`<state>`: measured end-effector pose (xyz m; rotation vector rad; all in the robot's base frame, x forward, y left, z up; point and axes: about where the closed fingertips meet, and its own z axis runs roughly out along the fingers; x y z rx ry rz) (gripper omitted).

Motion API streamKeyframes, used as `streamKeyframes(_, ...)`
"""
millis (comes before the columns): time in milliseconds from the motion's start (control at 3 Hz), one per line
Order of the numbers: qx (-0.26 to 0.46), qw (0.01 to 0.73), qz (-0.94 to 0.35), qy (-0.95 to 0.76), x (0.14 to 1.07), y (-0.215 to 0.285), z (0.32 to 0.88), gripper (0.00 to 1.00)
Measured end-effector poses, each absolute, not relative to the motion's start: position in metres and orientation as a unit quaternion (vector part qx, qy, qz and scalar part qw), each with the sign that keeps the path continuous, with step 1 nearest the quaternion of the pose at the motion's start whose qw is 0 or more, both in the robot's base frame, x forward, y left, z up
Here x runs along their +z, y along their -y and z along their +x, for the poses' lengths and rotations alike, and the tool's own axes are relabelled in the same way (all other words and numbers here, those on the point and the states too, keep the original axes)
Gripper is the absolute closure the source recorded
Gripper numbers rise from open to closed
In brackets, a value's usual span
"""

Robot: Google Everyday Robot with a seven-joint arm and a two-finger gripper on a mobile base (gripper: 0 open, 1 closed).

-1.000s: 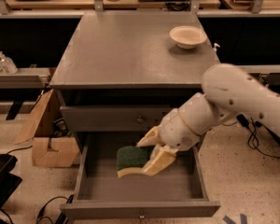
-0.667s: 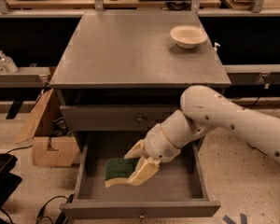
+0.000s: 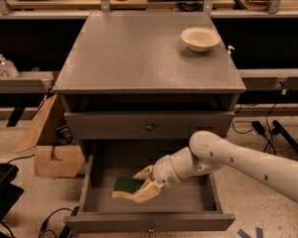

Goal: Place sponge into middle drawer

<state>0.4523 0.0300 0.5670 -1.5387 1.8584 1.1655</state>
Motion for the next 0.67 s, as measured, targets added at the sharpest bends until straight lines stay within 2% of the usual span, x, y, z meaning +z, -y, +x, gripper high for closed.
streamKeyframes(667,0.418,0.286,-0.434,-0.745,0.496,0.010,0.494,1.00)
